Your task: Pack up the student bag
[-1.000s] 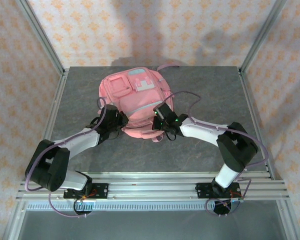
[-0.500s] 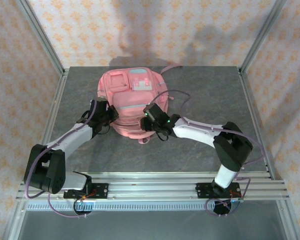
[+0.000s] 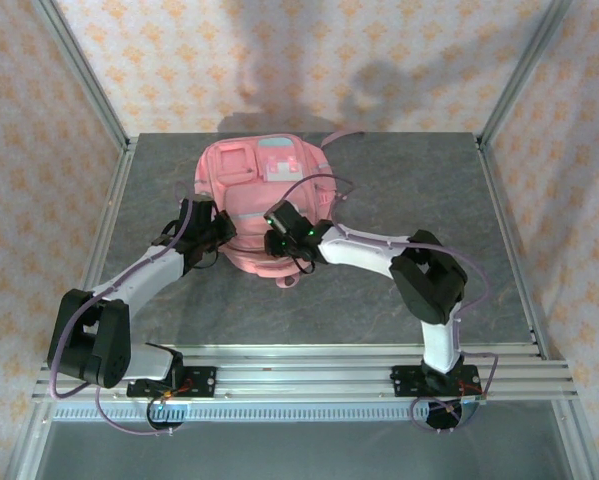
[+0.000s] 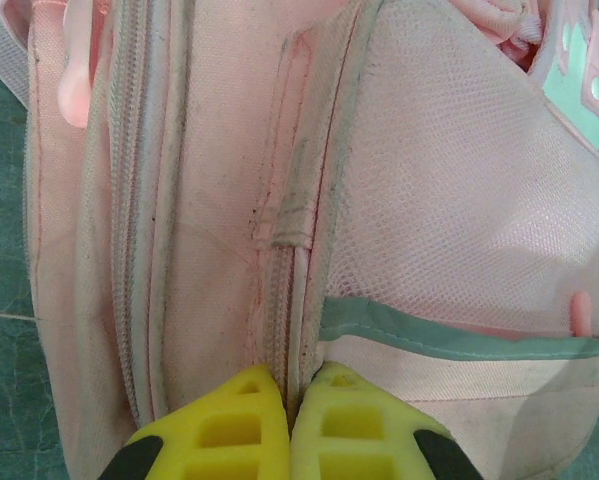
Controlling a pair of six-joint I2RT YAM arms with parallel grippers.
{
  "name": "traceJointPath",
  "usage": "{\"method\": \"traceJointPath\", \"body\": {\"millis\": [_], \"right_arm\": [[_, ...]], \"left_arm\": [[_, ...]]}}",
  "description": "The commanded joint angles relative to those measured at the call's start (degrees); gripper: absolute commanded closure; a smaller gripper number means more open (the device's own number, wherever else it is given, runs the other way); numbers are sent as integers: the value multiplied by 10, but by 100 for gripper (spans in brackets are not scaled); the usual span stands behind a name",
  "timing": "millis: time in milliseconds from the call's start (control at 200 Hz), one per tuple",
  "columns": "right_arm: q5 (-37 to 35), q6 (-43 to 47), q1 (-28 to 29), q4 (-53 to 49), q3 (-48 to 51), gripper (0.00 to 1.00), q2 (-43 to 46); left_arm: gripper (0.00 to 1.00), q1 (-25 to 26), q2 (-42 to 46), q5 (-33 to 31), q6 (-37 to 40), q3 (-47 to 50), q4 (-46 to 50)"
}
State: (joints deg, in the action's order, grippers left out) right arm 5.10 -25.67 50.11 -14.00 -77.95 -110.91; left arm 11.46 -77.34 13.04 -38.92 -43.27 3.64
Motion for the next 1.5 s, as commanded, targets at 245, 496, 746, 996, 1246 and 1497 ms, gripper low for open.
{"method": "traceJointPath", "body": {"millis": [245,496,746,996,1246,1497], "right_arm": [[-103,-13,-43,-58,22,100,9],[-77,4,-61,-22,97,100,73],[-25,28,14,-1,108,100,93],[50,23,56,52,29,100,44],[59,25,56,57,-11,100,7],[58,24,56,57,-10,100,6]], "left_arm": [[100,-28,24,-17,12,-6,-10],[100,-33,13,-5,18,-9,-14],[100,-57,-7,-30,45,-53,11],[63,-115,-5,-29,38,-91,39],[47,-66,78,46,-53,43,-22],[43,36,73,30,-139,95,-108]]}}
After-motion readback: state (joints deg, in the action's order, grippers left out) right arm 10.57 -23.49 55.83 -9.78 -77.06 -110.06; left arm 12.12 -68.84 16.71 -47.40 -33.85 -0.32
